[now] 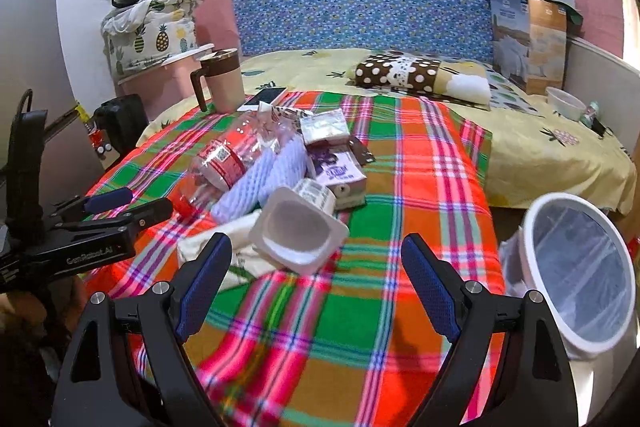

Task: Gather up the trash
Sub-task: 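Grasp the clear red-label bottle with left gripper while right gripper grasps white yogurt cup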

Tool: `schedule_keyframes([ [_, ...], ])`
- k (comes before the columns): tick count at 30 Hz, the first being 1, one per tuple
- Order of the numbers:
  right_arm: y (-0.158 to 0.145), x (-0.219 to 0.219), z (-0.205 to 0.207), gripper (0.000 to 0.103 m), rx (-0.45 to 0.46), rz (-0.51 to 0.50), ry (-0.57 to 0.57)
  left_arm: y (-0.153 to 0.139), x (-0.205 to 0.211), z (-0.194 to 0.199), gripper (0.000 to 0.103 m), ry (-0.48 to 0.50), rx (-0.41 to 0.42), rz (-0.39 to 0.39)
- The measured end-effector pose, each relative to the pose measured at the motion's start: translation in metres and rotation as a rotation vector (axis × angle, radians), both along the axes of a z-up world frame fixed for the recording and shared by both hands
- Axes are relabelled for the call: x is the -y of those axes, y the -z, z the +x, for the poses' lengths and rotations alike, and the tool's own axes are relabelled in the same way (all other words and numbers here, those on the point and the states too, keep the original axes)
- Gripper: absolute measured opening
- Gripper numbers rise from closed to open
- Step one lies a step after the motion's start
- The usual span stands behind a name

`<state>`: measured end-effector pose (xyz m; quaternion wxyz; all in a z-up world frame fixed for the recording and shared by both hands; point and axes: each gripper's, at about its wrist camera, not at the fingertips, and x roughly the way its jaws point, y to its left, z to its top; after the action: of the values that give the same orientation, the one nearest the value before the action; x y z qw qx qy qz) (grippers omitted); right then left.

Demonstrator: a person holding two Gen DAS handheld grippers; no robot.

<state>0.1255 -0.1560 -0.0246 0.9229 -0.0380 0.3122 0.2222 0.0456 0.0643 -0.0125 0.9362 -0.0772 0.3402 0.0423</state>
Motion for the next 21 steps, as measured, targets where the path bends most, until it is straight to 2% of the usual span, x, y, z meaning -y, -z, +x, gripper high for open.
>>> schedule_keyframes([
  [11,0.011,-0.012,0.026,0.088,-0.054,0.042,-0.026,0.005,-0.012,0.045,0.08,0.038,-0.012,-0.03],
  [18,0.025,-0.016,0.039,0.088,-0.138,0.068,-0.021,0.006,-0.011,0.077,0.08,0.076,-0.015,-0.021],
  [21,0.028,-0.014,0.04,0.078,-0.171,0.081,-0.025,0.009,-0.009,0.089,0.08,0.093,-0.029,-0.022],
])
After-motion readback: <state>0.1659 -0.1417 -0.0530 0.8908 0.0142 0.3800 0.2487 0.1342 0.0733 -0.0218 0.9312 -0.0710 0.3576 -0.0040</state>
